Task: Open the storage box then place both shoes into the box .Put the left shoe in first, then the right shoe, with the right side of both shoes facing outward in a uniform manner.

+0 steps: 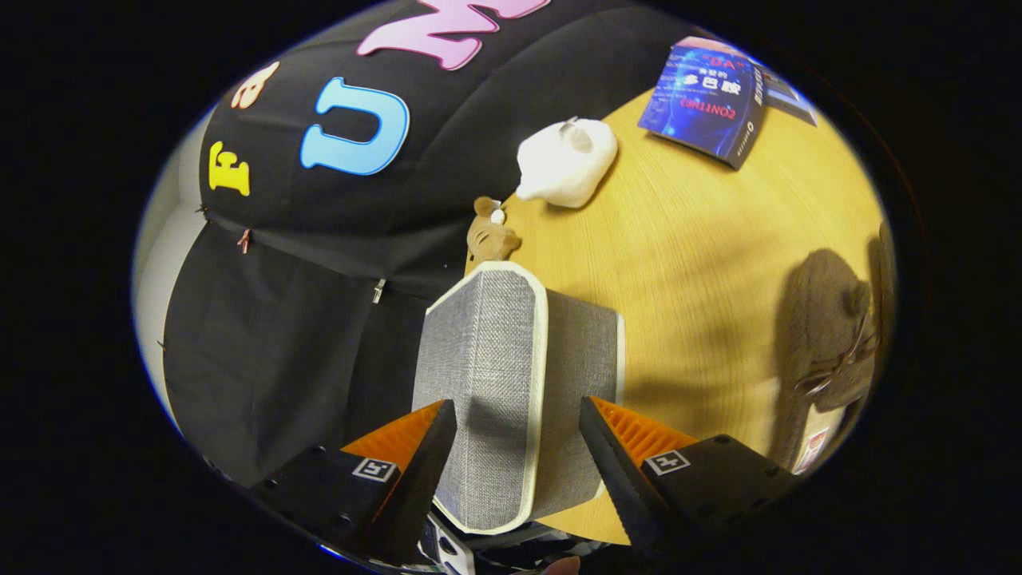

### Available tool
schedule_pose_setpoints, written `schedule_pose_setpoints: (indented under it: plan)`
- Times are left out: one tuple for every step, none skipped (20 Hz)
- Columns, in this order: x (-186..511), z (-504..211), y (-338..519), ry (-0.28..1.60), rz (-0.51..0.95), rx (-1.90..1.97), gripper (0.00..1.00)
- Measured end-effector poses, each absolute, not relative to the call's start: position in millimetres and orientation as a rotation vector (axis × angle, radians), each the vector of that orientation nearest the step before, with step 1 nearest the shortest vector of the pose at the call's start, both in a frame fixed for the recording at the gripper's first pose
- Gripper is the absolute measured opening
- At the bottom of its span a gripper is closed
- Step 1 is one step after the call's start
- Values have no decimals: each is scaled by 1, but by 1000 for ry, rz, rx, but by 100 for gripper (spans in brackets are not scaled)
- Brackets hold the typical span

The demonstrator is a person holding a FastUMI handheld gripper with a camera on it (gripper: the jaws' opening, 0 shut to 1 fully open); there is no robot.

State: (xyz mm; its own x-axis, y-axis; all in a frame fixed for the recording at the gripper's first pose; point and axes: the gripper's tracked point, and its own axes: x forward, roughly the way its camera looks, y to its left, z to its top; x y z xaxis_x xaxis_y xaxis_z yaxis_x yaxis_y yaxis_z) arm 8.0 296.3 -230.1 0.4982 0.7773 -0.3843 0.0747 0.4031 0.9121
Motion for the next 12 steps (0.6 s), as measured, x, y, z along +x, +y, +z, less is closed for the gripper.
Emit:
schedule_pose_setpoints:
  plan:
    - [6,-229,301,978,553,1112,96]
    - [4,-225,305,982,566,1165,96]
    - [5,-218,307,984,572,1226,92]
    - [7,-218,308,983,557,1263,87]
    - [8,-220,311,990,567,1279,67]
    - [7,-218,309,992,576,1287,67]
    - [6,-220,310,995,586,1285,62]
    - [6,-217,311,991,601,1307,58]
    - [6,-213,310,978,605,1322,55]
    - [9,-211,306,963,588,1333,42]
    - [13,-210,303,948,568,1352,29]
    - [15,-210,299,940,553,1367,23]
